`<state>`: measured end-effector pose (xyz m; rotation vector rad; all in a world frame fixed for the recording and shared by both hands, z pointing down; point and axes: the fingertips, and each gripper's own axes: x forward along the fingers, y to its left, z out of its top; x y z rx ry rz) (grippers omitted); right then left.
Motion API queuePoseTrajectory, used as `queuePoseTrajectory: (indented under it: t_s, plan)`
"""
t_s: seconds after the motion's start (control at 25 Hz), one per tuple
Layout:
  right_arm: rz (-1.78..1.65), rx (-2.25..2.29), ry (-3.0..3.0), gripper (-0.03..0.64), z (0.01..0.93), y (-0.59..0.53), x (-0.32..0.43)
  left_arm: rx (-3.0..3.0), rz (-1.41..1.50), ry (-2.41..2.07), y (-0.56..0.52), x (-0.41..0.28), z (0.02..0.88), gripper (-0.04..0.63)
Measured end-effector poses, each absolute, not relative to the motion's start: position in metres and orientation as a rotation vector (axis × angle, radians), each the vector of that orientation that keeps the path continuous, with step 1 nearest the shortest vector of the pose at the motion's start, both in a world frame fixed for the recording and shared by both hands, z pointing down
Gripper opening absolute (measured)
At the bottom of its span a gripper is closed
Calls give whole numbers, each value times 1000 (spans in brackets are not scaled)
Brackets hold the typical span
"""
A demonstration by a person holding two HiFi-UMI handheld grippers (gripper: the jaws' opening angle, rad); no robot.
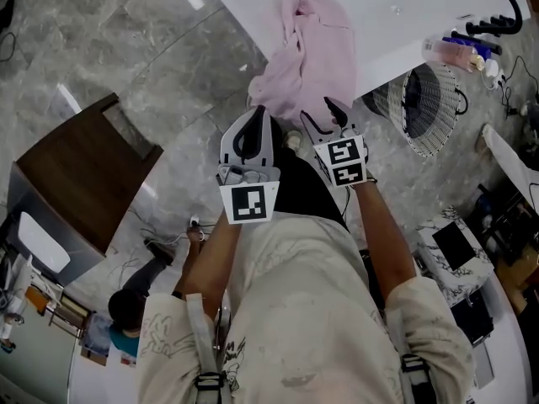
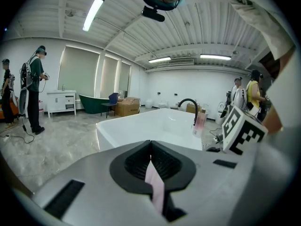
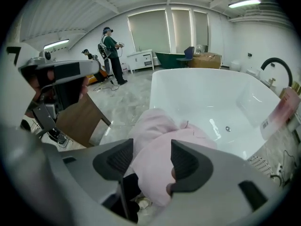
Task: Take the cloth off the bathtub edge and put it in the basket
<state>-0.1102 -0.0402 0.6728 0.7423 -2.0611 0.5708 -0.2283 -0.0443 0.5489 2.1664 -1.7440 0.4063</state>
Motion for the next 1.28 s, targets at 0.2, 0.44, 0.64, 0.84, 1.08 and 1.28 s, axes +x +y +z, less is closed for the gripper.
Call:
queuePoseTrajectory:
  t_s: [0.2,0.44,0.64,0.84,1.08,1.28]
  plan:
    - [606,700,-1997,253,698,-35,-118,2139,397,-1739,-42,-235,559,3]
    - [578,646,-1917,288,724,-34,-122,2080,390,-1739,-36,-239,570,3]
    - [451,556,-1868,304,739,-31,-125,2035,387,-1725,-29,-241,578,3]
    - [315,533,-1842,311,748,-34,-123,1975,386,-1728,-26,-246,588,3]
    - [255,544,-1791,319,764,-43,-127,1952,373,-1747,-19,-254,592,3]
    - [216,541,-1788,319,768,-43,-128,1967,386,-1757,-18,-251,591,3]
